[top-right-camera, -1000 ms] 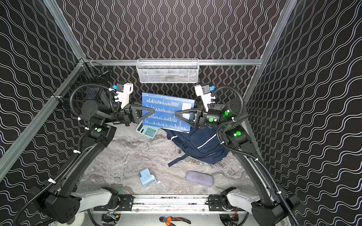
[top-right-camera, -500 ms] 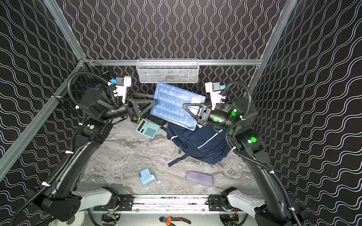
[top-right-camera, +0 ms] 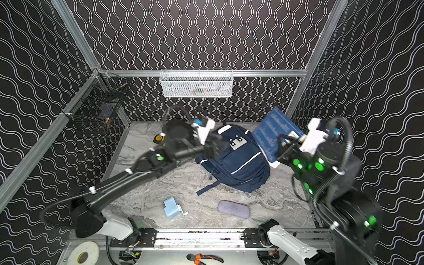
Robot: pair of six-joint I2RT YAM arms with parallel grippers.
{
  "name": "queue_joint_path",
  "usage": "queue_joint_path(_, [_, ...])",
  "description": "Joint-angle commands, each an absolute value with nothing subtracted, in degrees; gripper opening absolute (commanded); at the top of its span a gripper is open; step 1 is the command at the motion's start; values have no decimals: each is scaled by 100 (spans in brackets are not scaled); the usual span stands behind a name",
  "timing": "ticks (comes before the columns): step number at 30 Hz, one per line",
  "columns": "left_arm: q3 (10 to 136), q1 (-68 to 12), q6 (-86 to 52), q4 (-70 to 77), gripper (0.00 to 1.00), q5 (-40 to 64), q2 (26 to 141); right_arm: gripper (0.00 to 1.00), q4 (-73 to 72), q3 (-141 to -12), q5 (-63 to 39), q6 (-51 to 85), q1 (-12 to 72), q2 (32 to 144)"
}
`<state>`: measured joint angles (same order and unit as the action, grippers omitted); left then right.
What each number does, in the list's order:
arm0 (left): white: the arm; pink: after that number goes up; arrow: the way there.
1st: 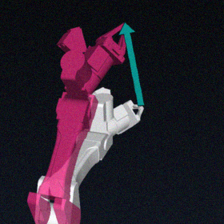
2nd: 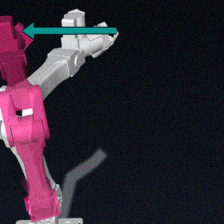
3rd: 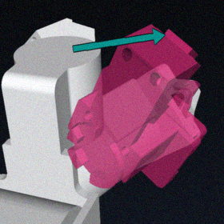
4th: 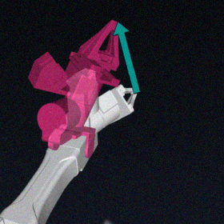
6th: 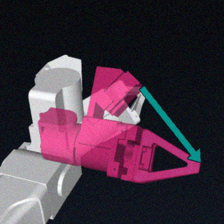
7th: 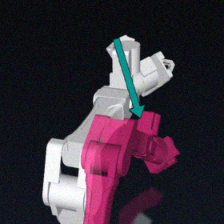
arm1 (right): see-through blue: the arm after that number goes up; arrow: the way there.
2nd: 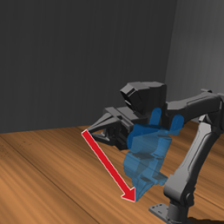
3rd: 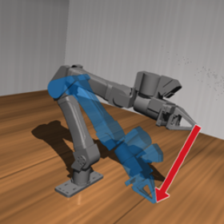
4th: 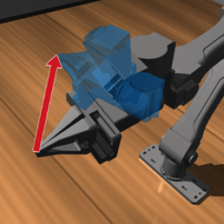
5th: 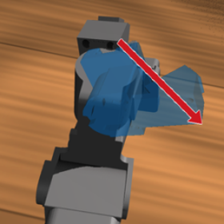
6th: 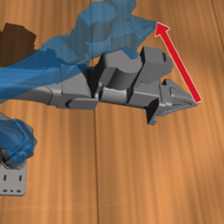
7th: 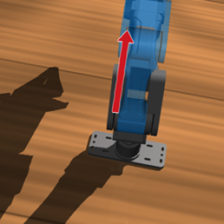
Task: Pack books, pencil case, and school supplies into a backpack
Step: Pick up the book from the middle-left of the table, then open the student bag at the center of the table.
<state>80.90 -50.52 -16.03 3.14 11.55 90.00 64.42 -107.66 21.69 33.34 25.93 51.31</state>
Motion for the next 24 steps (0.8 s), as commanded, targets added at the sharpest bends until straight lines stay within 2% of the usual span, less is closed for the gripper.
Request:
queue_joint_path(1, [8385, -5632, -903, -32, 68, -225, 9784, 0, 6952, -10908, 3172, 3445, 2608, 4876])
queue_joint_path(8, [9309, -6170, -750, -333, 69, -678, 11570, 0, 7300, -11391, 3525, 3396, 2615, 4816])
queue_joint_path(13, [9738, -6180, -680, -643, 69, -1235, 12258, 0, 7271, -11307, 3598, 3266, 2627, 4767])
queue_joint_path(24, [10584, -6153, -383, -1275, 68, -1642, 13253, 0, 6898, -10630, 3536, 3140, 2683, 4609])
